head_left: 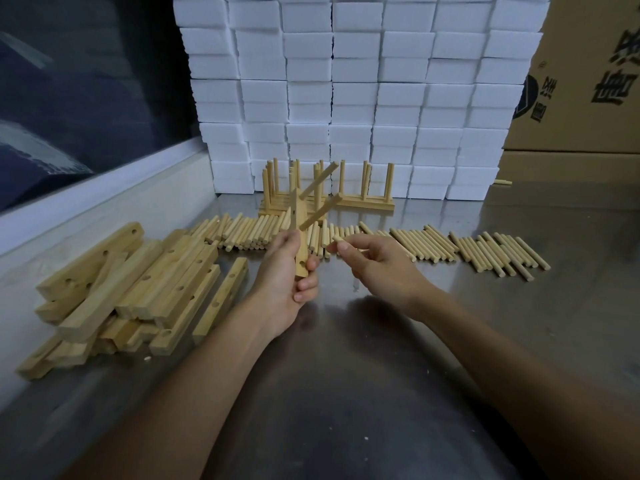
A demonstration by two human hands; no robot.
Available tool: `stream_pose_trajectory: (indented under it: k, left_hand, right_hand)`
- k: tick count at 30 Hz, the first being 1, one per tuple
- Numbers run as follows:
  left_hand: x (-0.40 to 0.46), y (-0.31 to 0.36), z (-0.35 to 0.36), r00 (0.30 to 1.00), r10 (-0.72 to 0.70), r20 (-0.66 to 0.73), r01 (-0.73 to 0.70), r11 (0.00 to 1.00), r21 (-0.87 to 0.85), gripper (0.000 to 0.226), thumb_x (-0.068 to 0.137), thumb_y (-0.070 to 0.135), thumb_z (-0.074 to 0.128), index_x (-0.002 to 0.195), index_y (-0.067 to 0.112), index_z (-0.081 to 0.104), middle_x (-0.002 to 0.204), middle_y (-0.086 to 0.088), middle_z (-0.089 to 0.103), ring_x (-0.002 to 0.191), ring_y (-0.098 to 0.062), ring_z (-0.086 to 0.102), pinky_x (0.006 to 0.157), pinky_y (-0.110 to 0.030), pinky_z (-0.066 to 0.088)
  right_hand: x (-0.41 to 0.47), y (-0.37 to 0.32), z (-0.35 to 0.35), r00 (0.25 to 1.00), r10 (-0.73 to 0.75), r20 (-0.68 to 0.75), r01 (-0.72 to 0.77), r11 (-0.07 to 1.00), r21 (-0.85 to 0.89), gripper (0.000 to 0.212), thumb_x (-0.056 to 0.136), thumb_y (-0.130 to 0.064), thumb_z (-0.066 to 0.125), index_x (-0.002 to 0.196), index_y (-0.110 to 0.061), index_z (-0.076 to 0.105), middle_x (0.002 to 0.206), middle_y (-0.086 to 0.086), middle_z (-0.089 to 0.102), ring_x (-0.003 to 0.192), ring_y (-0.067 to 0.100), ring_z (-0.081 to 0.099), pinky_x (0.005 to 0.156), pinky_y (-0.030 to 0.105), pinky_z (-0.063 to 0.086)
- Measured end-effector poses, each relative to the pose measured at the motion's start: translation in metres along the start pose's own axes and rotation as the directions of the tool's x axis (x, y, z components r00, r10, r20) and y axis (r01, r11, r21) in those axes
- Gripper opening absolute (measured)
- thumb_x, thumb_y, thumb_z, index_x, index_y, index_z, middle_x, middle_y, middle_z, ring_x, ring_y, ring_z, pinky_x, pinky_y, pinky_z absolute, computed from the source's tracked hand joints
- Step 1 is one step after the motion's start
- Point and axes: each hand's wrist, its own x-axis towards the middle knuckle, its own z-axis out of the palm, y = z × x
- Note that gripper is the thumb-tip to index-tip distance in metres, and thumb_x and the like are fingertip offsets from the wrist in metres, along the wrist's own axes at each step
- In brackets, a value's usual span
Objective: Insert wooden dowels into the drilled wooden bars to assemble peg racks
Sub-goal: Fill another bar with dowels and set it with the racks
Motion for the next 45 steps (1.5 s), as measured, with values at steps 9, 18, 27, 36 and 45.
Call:
stream_pose_trajectory:
  k: [9,18,27,36,45]
  left_hand:
    - [0.0,-0.003,0.004,0.999,-0.04,0.003,0.04,0.999,-0.016,0.025,0.108,0.027,0.033,0.114,0.013,0.053,0.062,-0.003,0.048,0.043,-0.011,0.032,0.035,-0.018,0.021]
    - [0.001,-0.005,0.003,0.998,-0.067,-0.011,0.067,0.998,0.004,0.037,0.107,0.035,0.033,0.096,0.008,0.055,0.059,-0.003,0.05,0.041,-0.011,0.035,0.035,-0.019,0.025]
    - [0.0,-0.004,0.002,0.998,-0.06,-0.007,0.06,0.998,-0.023,0.037,0.107,0.035,0.033,0.089,0.009,0.051,0.052,-0.002,0.042,0.035,-0.009,0.026,0.033,-0.017,0.015]
    - [0.0,-0.003,-0.001,0.998,-0.059,-0.005,0.059,0.998,-0.015,0.038,0.107,0.038,0.031,0.09,0.01,0.051,0.052,-0.002,0.038,0.034,-0.008,0.023,0.034,-0.018,0.012]
    - [0.004,-0.004,-0.001,0.997,-0.064,-0.037,0.062,0.997,-0.04,0.04,0.106,0.039,0.034,0.082,0.012,0.05,0.053,-0.001,0.036,0.034,-0.008,0.024,0.032,-0.017,0.013]
  right_hand:
    - [0.001,0.0,0.003,0.995,-0.096,-0.022,0.094,0.992,-0.081,0.024,0.102,-0.023,0.053,0.096,-0.009,0.072,0.064,0.006,0.054,0.056,0.008,0.047,0.055,0.022,0.043]
    - [0.003,-0.001,0.0,0.984,-0.124,-0.128,0.105,0.983,-0.149,0.019,0.098,-0.029,0.059,0.088,-0.016,0.069,0.072,-0.002,0.056,0.063,0.004,0.047,0.065,0.02,0.04]
    - [0.003,-0.008,-0.013,0.99,0.049,-0.135,0.001,0.938,0.347,0.022,0.096,-0.022,0.063,0.093,-0.001,0.065,0.067,0.006,0.066,0.058,0.018,0.06,0.064,0.033,0.052]
    - [0.001,-0.011,-0.006,0.996,-0.077,-0.051,0.081,0.994,0.078,0.015,0.092,-0.014,0.068,0.092,0.001,0.065,0.071,0.006,0.072,0.06,0.016,0.068,0.058,0.023,0.055]
    - [0.0,-0.031,-0.012,0.905,-0.382,0.187,0.422,0.75,-0.509,0.014,0.093,-0.023,0.068,0.101,-0.015,0.077,0.077,-0.005,0.073,0.063,0.008,0.064,0.065,0.02,0.052]
